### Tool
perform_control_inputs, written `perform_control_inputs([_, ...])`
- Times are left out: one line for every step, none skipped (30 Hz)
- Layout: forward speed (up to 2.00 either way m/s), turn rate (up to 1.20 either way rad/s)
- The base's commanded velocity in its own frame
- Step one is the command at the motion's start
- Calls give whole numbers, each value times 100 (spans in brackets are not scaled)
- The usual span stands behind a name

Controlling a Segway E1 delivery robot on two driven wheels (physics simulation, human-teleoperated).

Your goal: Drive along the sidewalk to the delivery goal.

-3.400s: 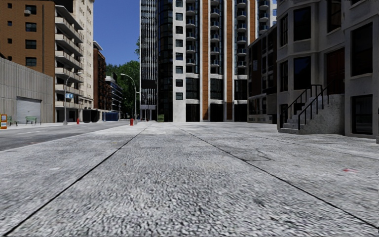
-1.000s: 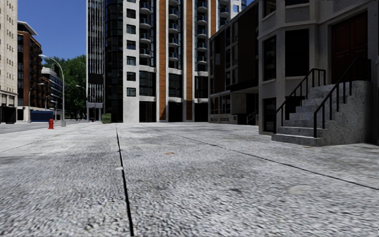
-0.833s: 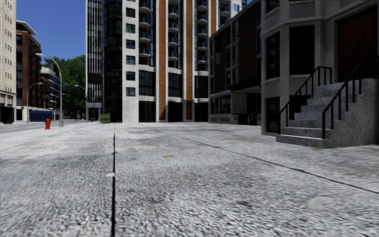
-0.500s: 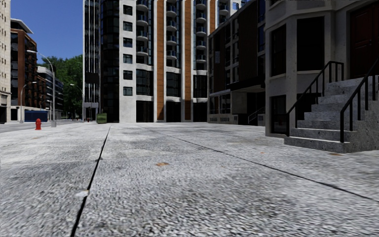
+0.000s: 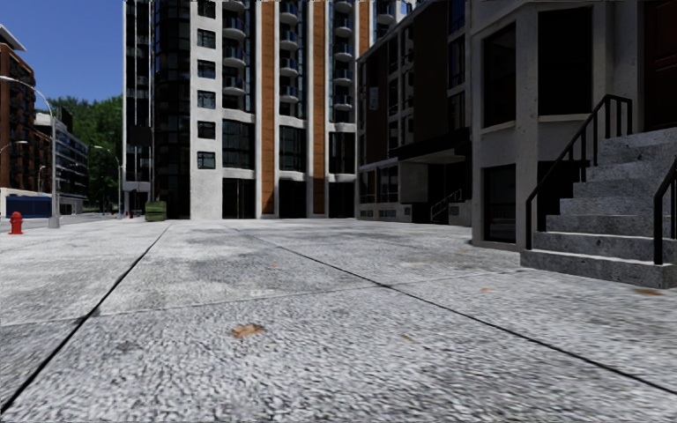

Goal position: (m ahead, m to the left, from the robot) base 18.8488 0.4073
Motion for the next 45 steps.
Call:
perform_control_inputs([200,-26])
perform_control_inputs([200,-26])
perform_control_inputs([200,-26])
perform_control_inputs([200,-26])
perform_control_inputs([200,-26])
perform_control_inputs([200,-26])
perform_control_inputs([200,-26])
perform_control_inputs([200,-12])
perform_control_inputs([200,0])
perform_control_inputs([200,0])
perform_control_inputs([200,0])
perform_control_inputs([200,0])
perform_control_inputs([200,0])
perform_control_inputs([200,0])
perform_control_inputs([200,0])
perform_control_inputs([200,0])
perform_control_inputs([200,0])
perform_control_inputs([200,0])
perform_control_inputs([200,0])
perform_control_inputs([200,0])
perform_control_inputs([200,0])
perform_control_inputs([200,0])
perform_control_inputs([200,0])
perform_control_inputs([200,0])
perform_control_inputs([200,0])
perform_control_inputs([200,0])
perform_control_inputs([200,0])
perform_control_inputs([200,0])
perform_control_inputs([200,0])
perform_control_inputs([200,0])
perform_control_inputs([200,0])
perform_control_inputs([200,0])
perform_control_inputs([200,0])
perform_control_inputs([200,0])
perform_control_inputs([200,0])
perform_control_inputs([200,0])
perform_control_inputs([200,0])
perform_control_inputs([200,0])
perform_control_inputs([200,0])
perform_control_inputs([200,0])
perform_control_inputs([200,0])
perform_control_inputs([200,0])
perform_control_inputs([200,0])
perform_control_inputs([200,0])
perform_control_inputs([200,0])
